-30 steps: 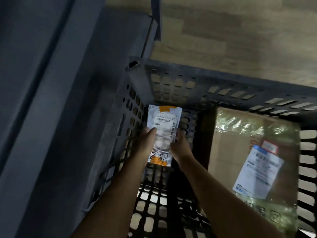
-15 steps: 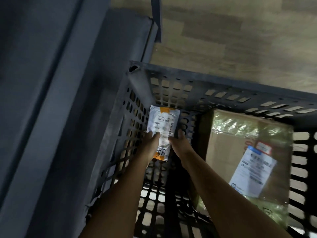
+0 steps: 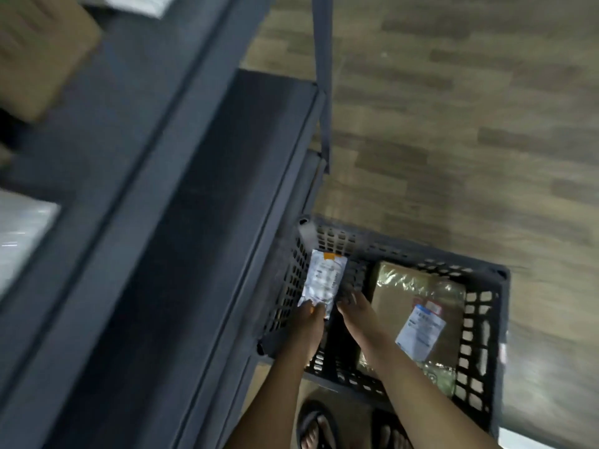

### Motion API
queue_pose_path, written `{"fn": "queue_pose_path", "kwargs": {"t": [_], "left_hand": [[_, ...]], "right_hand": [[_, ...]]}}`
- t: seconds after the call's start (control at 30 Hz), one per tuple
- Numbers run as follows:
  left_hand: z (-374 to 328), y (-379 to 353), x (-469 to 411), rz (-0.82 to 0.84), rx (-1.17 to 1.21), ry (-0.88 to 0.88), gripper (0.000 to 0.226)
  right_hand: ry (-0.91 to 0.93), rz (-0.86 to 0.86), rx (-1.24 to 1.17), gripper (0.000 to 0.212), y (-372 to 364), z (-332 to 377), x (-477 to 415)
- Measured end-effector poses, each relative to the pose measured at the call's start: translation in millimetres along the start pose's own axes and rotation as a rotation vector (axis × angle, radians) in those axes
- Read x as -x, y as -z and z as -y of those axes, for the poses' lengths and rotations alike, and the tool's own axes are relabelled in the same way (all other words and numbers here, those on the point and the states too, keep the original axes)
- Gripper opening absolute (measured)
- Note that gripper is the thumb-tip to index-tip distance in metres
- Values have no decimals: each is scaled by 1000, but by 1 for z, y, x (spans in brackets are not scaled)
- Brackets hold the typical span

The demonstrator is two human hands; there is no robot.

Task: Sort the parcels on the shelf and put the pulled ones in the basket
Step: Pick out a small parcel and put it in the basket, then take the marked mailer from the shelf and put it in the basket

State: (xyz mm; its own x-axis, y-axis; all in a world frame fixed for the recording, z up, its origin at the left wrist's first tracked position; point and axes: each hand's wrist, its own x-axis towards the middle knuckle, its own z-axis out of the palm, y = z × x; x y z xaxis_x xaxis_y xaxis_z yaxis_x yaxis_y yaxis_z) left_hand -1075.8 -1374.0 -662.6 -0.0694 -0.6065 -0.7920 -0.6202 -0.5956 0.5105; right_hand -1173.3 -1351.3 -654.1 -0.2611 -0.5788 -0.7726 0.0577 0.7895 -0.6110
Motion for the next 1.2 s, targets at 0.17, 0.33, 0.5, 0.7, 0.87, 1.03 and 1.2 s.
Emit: {"fn": "queue_pose_path", "kwargs": {"t": [0.17, 0.33, 0.5, 0.7, 0.87, 1.03, 1.2], "left_hand": [[-25, 30, 96, -36, 32, 0, 47], [-39, 52, 179, -75, 69, -12, 51], [-57, 86, 284, -169, 77, -44, 29], [-55, 148, 385, -374, 157, -85, 38], [-22, 198, 433, -522, 301, -48, 39], [19, 253, 475, -683, 459, -9, 37], [52, 299, 496, -779, 465, 14, 28]], "right_hand": [[-8, 18, 90, 49, 10, 50, 80], [21, 87, 281, 42, 24, 100, 167], [93, 188, 349, 41, 18, 137, 259], [284, 298, 443, 41, -16, 176, 335], [434, 389, 592, 44, -72, 193, 382], [580, 517, 760, 48, -142, 199, 434], [678, 612, 836, 47, -197, 201, 468]]}}
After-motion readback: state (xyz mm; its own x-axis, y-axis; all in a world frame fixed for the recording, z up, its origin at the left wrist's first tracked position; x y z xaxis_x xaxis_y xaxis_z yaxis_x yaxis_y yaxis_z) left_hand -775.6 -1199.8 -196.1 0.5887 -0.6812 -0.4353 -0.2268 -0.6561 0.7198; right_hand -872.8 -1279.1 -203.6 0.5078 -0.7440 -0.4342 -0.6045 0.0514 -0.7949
